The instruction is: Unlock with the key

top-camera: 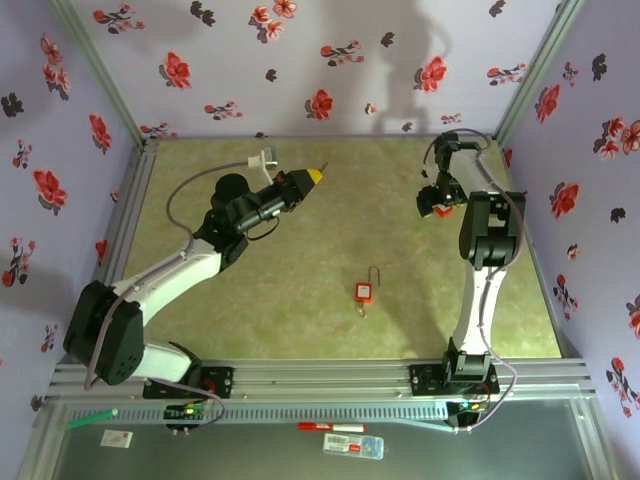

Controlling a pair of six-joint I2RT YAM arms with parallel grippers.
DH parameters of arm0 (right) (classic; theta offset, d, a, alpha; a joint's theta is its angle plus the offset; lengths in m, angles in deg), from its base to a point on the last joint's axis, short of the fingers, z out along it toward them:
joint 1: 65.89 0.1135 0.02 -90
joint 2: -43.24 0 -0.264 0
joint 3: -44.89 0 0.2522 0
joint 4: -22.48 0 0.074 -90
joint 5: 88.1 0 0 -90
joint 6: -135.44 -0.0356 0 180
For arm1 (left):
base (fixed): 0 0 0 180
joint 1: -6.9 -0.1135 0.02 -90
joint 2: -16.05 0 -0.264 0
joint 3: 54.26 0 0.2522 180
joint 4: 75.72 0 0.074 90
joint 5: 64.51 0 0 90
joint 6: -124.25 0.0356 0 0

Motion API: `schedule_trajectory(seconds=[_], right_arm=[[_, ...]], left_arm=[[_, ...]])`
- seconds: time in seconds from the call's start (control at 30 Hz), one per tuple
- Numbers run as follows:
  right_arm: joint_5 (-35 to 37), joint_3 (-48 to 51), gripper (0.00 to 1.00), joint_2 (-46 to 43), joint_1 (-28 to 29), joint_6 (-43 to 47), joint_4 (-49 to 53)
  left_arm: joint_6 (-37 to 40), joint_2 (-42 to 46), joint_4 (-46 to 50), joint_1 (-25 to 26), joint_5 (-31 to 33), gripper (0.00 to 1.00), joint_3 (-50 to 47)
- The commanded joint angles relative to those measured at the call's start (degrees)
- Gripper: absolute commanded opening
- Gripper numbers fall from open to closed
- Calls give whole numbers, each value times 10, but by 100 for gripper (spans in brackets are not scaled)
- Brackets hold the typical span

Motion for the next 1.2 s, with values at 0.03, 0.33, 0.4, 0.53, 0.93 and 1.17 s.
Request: schedule_trajectory(seconds=[0.03,0.33,0.4,0.53,0.93,1.17], right_arm=[[28,-37,80,26,-4,26,8],[33,-83,79,68,-15,31,11],[23,-94,78,76,-18,32,15],[2,-113,76,90,-27,26,15],[-56,-130,62,108,-34,4,35],[-61,-118,59,108,-39,-15,58]], left_arm=[[-6,-6,1,-7,-26,0,12],[-7,-7,6,-13,-26,0,5],[-8,-9,5,-14,-26,0,4],[-7,-12,6,-14,-27,0,4],[-5,-21,11,-14,-26,0,14],[-5,-20,9,-14,-26,0,16]])
